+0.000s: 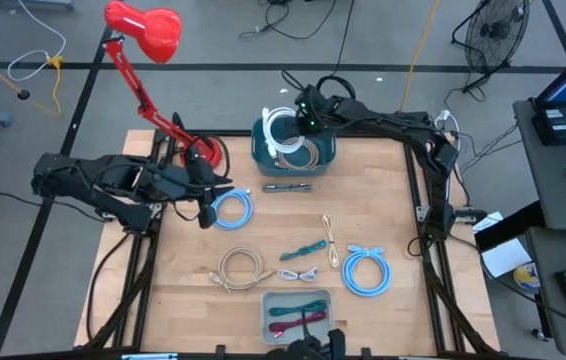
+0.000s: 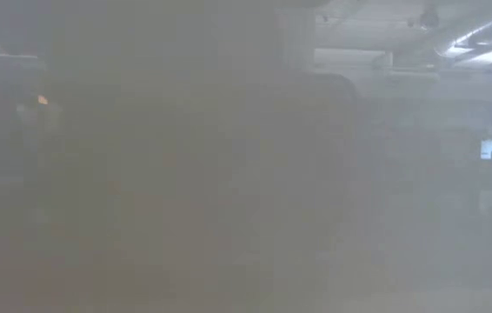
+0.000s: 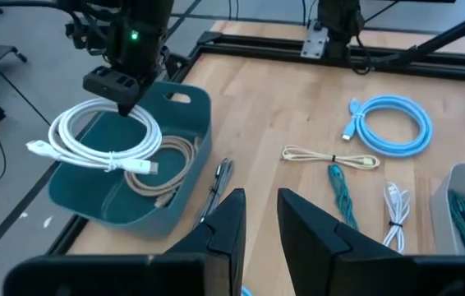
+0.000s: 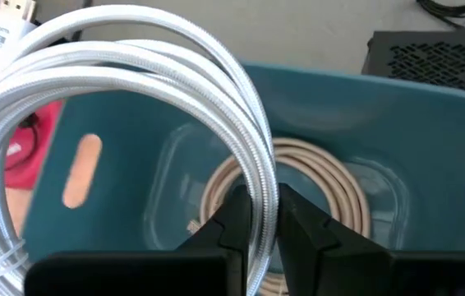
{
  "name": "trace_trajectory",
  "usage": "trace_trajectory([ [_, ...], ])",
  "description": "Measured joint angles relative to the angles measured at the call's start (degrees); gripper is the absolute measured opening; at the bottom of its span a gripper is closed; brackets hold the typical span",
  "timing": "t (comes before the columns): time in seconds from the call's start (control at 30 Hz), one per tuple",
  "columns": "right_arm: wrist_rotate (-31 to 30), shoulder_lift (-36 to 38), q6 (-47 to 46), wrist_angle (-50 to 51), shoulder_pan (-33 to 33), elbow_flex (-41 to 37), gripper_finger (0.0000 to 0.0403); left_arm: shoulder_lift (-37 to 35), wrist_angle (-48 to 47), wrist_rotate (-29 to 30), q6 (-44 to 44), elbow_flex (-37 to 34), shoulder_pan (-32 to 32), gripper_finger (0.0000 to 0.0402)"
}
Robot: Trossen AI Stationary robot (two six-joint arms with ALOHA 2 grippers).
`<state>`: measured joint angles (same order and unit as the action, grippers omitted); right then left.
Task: Pick & Place USB Port
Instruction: Put the white hdmi cable into the green bin
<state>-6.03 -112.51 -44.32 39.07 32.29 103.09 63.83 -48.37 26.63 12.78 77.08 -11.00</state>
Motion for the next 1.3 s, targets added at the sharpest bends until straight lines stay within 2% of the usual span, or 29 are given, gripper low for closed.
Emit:
trace_trajectory([
  [0.5,-1.47,-1.0,-0.17,0.37,-0.37,0.7,0.0028,0.07,-1.72,0.0,0.59,0.0,0.0,0.0076],
  [0.9,-0.94,-5.61,-0.27,-0.17,-2.43,0.68,0.0028,0.04,-3.75,-0.04,1.3,0.0,-0.08,0.0076],
  [1.03,-2.88,-5.53,-0.38,-1.09,-2.32,0.68,0.0028,0.04,-5.67,0.08,2.62,0.0,-1.12,0.0076],
  [1.3,-3.0,-7.57,-0.58,-1.89,-1.97,0.76,0.0028,0.05,-6.08,2.09,4.19,0.02,-3.5,0.0076],
])
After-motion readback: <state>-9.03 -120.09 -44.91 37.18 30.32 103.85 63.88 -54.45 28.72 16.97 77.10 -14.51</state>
